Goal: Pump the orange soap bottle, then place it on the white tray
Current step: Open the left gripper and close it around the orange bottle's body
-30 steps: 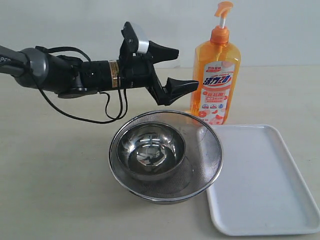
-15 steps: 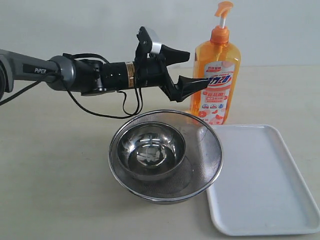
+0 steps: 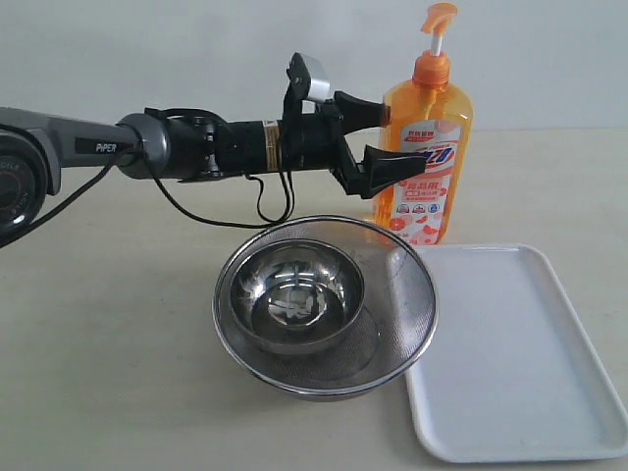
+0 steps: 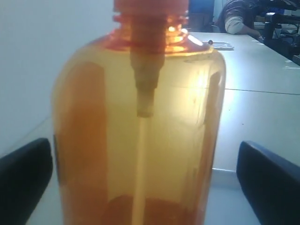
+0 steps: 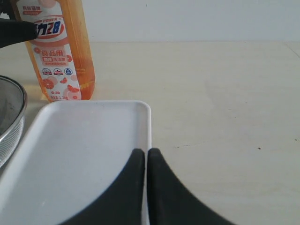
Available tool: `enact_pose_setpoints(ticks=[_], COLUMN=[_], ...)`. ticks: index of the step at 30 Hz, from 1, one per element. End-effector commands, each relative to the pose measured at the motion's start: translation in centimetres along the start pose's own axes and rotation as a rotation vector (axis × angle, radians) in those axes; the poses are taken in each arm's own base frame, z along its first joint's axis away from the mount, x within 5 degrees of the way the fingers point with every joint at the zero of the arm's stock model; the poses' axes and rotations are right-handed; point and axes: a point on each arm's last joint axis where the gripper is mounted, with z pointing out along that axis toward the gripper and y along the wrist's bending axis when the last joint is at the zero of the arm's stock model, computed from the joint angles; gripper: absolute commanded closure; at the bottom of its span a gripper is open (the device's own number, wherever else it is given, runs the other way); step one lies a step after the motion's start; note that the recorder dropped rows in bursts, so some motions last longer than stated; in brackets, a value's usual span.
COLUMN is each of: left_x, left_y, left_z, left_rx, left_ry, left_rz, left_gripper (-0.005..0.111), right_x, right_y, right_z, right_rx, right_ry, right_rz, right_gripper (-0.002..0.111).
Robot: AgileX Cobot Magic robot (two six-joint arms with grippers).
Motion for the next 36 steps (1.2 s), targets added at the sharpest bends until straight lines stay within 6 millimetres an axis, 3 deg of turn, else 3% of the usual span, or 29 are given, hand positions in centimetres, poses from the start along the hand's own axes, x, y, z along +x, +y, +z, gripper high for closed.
enact_pose_setpoints(ticks=[1, 9, 13, 21, 27, 32, 36], left_x=[-0.2, 0.5, 0.4, 0.8, 0.8, 0.7, 0.7], left_y=[-0.7, -0.9, -0.8, -0.2, -0.4, -0.5, -0.5], left_z=[1.2, 2.0, 2.0, 2.0, 2.3, 2.4, 2.4], left_rx=[0.026, 0.036, 0.030, -0.041, -0.037, -0.034, -0.033], left_ry=[-0.005, -0.004, -0.013, -0.026, -0.028, -0.029, -0.030], left_rz=[0.005, -0.037, -0.064, -0.108, -0.110, -0.110, -0.110], left_gripper=[-0.001, 0.000, 0.008, 0.047, 0.070, 0.101, 0.102], right_x=[0.0, 0.0, 0.0, 0.0, 0.0, 0.0, 0.0], right_y=[0.0, 0.0, 0.0, 0.0, 0.0, 0.0, 0.0], right_z=[0.0, 0.0, 0.0, 0.0, 0.0, 0.0, 0.0], right_rx=[0.007, 0.007, 0.007, 0.007, 0.007, 0.007, 0.007], right_ry=[-0.007, -0.007, -0.007, -0.007, -0.007, -0.007, -0.007], right_rz=[-0.004, -0.004, -0.004, -0.004, -0.004, -0.004, -0.004], right_gripper=[0.108, 0.108, 0.108, 0.108, 0.108, 0.108, 0.108])
